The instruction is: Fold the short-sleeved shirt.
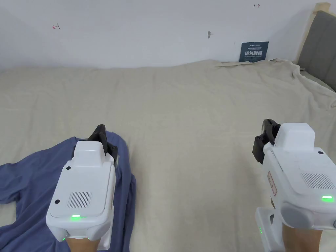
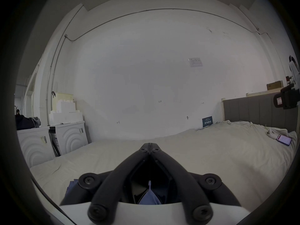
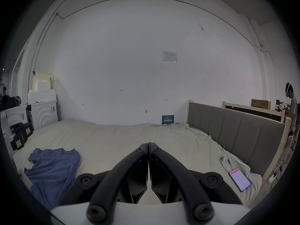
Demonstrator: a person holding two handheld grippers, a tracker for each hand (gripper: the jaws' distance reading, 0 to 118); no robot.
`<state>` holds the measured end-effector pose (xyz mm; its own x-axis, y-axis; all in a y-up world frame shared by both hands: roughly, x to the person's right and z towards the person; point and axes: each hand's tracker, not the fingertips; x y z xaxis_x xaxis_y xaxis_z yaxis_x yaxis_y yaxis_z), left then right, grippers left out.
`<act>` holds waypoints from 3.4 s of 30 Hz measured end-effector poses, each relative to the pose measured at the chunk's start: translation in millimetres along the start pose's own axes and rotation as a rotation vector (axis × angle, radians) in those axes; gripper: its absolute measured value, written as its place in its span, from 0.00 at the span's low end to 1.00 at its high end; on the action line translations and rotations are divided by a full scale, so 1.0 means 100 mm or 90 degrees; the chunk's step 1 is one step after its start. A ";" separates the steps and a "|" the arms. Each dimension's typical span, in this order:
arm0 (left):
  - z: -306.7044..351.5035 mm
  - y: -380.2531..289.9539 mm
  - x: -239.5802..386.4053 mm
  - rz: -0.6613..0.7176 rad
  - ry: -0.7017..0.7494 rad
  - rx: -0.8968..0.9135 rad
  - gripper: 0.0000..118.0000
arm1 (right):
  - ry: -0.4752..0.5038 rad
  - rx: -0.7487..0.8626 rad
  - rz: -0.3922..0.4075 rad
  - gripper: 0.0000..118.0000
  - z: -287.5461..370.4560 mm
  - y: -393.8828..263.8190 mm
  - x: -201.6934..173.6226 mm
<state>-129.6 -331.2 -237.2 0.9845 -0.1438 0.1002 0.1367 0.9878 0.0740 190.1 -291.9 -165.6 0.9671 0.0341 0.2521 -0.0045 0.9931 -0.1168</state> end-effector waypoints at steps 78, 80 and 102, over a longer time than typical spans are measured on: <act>1.12 -0.16 -2.28 -0.034 0.328 -0.072 0.00 | 0.340 0.024 0.037 0.00 -0.04 0.25 -2.42; 1.13 -0.17 -2.29 -0.034 0.333 -0.074 0.00 | 0.343 0.023 0.037 0.00 -0.06 0.23 -2.41; -0.55 -0.56 -2.42 0.194 0.127 -0.455 0.09 | 0.288 -0.006 0.045 0.00 -0.42 0.13 -2.13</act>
<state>-369.7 -348.3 -320.5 0.9818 0.0847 -0.1700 -0.1700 0.7909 -0.5878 -5.5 -291.2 -261.4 0.9783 0.0470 -0.2018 -0.0738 0.9891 -0.1276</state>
